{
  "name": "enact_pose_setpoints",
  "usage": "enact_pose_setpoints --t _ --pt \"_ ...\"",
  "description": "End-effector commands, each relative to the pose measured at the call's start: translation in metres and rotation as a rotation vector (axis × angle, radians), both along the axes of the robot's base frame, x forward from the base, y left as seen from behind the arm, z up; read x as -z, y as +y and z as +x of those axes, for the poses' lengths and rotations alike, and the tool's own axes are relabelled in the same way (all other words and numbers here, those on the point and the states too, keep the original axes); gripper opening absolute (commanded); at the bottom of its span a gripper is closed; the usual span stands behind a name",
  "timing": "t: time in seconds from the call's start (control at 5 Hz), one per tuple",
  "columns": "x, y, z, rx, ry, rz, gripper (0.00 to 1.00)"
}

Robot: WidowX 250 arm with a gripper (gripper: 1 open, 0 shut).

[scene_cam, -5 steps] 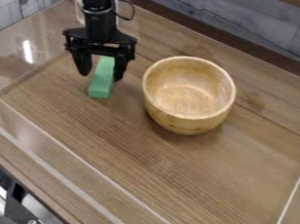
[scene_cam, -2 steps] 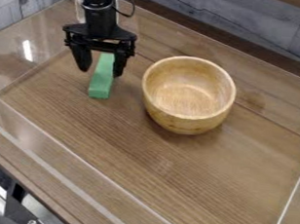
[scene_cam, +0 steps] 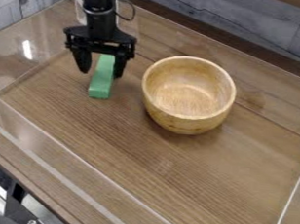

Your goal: Put green stick into wooden bowl

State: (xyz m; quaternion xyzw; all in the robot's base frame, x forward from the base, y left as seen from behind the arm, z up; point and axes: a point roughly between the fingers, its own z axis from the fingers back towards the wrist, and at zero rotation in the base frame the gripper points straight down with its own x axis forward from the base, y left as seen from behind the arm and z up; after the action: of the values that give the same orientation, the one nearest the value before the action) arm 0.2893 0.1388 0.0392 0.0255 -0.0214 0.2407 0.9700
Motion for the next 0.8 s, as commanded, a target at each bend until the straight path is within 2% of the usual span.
enact_pose_setpoints --t 0.0,0.2,0.4,0.6 --pt "-0.004 0.002 0.007 -0.005 -0.034 0.035 1.00" --pt "0.004 0.002 0.007 -0.011 -0.024 0.043 1.00" --pt "0.007 0.003 0.007 -0.015 -0.021 0.041 0.00" --pt "0.006 0.002 0.007 -0.021 -0.012 0.037 0.00"
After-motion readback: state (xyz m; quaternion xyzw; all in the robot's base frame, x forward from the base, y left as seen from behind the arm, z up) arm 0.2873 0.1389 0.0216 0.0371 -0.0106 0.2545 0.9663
